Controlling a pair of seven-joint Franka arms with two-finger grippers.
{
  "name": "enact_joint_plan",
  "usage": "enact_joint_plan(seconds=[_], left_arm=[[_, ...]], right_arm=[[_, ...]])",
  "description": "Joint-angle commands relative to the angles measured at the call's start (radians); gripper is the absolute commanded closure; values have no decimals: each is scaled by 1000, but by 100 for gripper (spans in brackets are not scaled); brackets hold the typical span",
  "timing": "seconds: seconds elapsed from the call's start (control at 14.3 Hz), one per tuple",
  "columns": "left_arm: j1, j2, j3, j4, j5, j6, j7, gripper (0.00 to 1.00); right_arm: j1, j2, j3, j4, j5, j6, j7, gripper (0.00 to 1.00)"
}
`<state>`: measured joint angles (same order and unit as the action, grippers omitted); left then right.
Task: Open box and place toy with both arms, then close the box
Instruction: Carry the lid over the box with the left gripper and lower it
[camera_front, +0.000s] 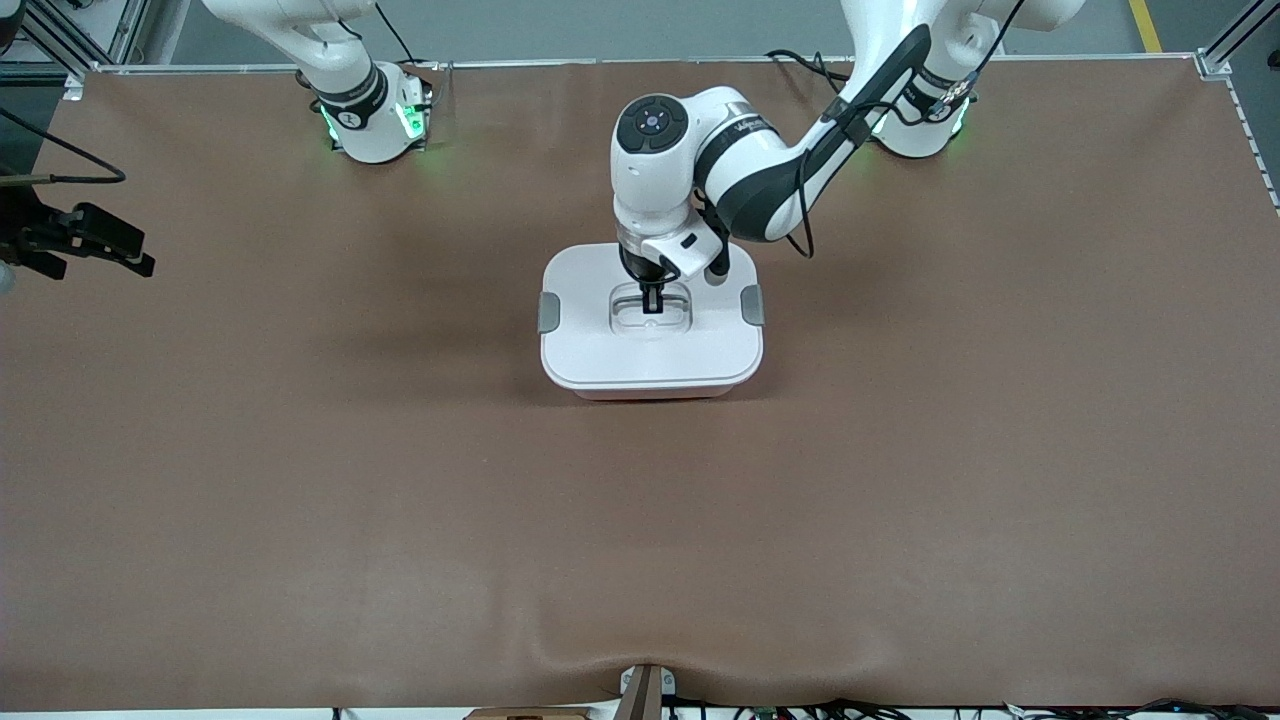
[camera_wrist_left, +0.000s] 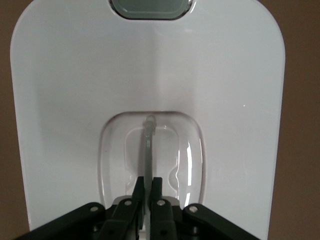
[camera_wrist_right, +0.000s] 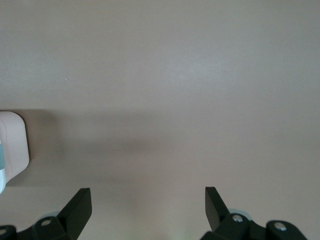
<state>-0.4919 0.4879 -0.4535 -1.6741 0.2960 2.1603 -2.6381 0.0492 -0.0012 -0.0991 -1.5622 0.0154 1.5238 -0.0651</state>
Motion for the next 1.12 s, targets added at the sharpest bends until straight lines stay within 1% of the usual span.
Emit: enact_joint_plan(seconds=[0.0,0.28,0.35,0.42,0.49,0.56,0.84,1.05], left_arm=[[-7,23,2,16,32,3,-26,100],[-5,32,1,20,32,1,-10,99],[-1,29,1,22,31,1,-10,74],[1,25,1,24,31,1,-8,46],[3,23,1,28,31,-2,-10,15],[1,21,2,39,31,-11,-11,0],[9,-12,3,42,32,-19,27,0],[16,-43,9,68,32,-72,59,0]], right_arm=[[-25,4,18,21,18,-23,11,0],[-20,6,18,21,18,-31,14,0],[-23,6,18,21,17,-31,11,0],[-25,6,18,18,18,-28,16,0],[-20,6,18,21,18,-22,16,0],[-19,6,18,27,20,-16,16,0],[-2,6,18,31,12,-10,13,0],[-3,6,18,30,6,-14,13,0]])
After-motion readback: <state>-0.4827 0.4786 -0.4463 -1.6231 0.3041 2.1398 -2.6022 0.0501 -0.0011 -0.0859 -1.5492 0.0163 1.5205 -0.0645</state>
